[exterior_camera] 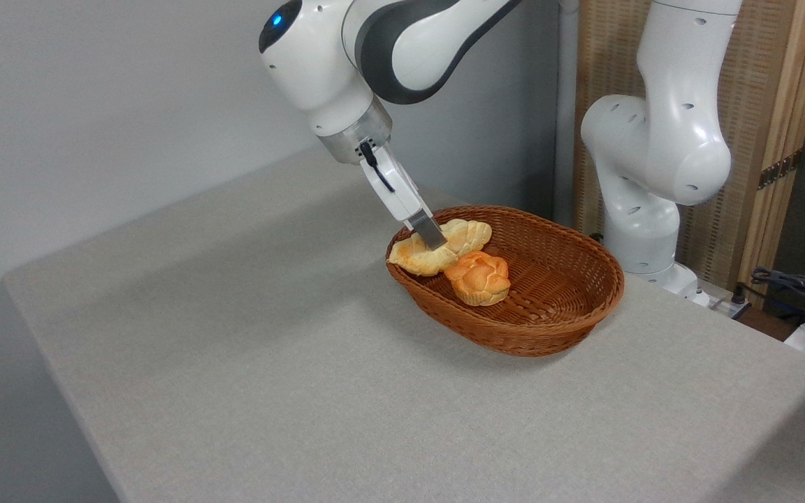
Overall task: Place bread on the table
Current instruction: 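Lift the pale bread out of the basket and carry it beside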
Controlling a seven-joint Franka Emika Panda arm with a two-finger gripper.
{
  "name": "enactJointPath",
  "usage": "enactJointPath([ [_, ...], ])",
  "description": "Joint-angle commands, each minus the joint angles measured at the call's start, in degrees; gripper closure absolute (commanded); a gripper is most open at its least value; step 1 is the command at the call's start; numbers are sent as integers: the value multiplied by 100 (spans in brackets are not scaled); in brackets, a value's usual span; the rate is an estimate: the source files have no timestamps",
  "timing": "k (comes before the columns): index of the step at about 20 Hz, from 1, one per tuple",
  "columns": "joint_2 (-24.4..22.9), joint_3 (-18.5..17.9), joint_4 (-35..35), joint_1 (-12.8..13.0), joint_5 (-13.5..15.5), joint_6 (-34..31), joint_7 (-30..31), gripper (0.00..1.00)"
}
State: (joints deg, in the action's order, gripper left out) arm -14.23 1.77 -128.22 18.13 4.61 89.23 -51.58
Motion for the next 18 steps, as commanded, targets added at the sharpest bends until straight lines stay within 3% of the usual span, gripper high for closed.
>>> enactJointPath([
  [1,-114,-194,261,6,-4,-414,-299,100],
  [9,-1,-501,1184,-2,23,-530,-353,100],
  [12,367,-782,1781,-2,93,-301,-326,100],
  [15,833,-1037,2369,-2,400,-231,-309,100],
  [18,1229,-1117,2705,-2,488,41,-300,100],
])
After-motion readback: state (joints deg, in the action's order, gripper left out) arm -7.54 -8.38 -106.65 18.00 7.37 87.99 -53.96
